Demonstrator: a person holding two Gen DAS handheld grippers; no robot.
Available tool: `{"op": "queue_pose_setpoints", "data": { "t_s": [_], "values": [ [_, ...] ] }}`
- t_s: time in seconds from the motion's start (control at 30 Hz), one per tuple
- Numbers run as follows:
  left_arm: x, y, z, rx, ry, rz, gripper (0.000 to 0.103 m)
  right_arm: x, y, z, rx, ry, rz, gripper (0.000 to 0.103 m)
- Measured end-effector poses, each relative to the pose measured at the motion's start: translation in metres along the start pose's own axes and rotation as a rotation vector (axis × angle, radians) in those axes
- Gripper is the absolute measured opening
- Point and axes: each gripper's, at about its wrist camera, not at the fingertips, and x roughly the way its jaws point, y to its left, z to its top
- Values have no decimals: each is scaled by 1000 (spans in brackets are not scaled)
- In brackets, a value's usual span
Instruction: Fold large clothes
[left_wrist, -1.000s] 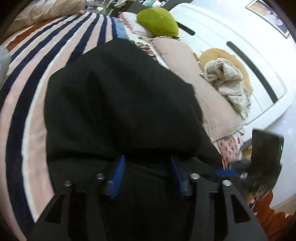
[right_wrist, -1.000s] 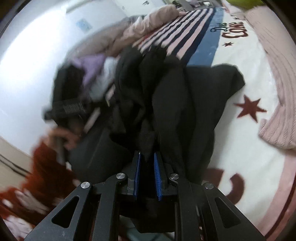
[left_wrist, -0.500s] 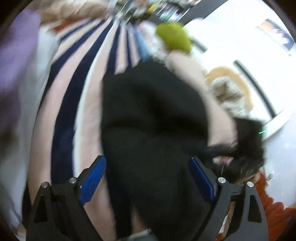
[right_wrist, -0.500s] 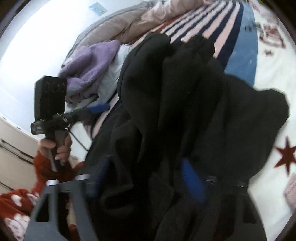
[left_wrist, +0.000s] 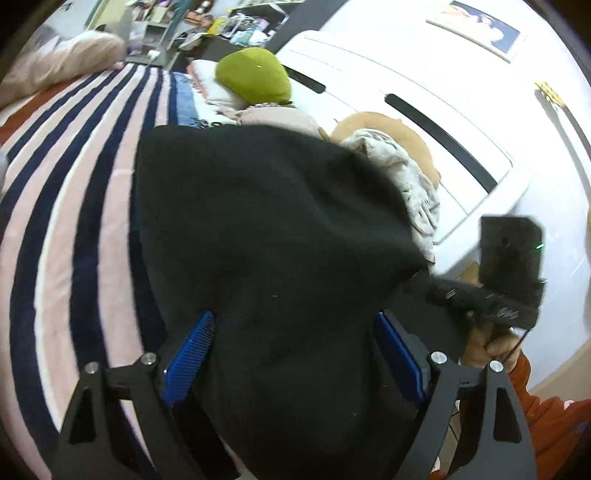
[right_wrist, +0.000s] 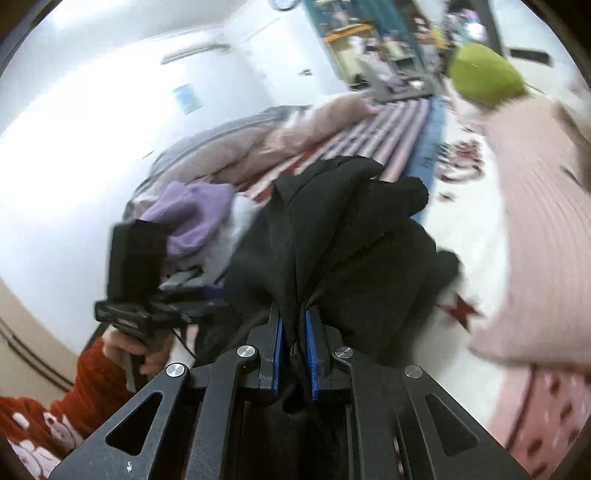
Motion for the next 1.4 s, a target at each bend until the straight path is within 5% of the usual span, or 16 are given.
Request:
{"op": "queue_pose_setpoints", "data": {
  "t_s": [0.17,0.23,0.37,0.4,0.47,0.57,0.63,0.77,0.93,1.0,1.1,1.2,1.33,1.4],
  "values": [
    [7,18,-20,-51,110,209,91,44,-40,-52,145,123,-47,11],
    [6,33,-31,-119,116,173,100,57,-44,-62,146,108,-64,18],
    [2,52,-48,-212,93,102,101,50,-40,-61,110,94,-151,62],
    [4,56,-50,-227,90,93,101,46,-39,-61,100,88,-168,64],
    [9,59,-51,-251,95,63,101,33,-42,-65,104,75,-152,64],
    [30,53,-54,-246,134,22,100,43,-61,-76,205,198,-13,58],
    [41,47,-56,-229,124,-6,70,50,-60,-78,183,224,23,48],
    [30,48,-57,-258,91,-8,52,55,-60,-75,225,191,53,34],
    [9,72,-66,-318,106,-49,56,71,-35,-64,193,179,60,32],
    [0,77,-66,-346,120,1,72,79,-29,-62,199,178,86,34],
    [-16,72,-64,-305,116,69,77,86,-34,-57,233,194,99,48],
    [-24,71,-62,-287,116,78,76,78,-26,-60,164,258,-1,70],
    [-6,69,-62,-279,133,34,75,76,-31,-70,219,267,73,58],
    [9,66,-61,-295,143,9,60,86,-35,-73,266,254,117,46]
  ]
}}
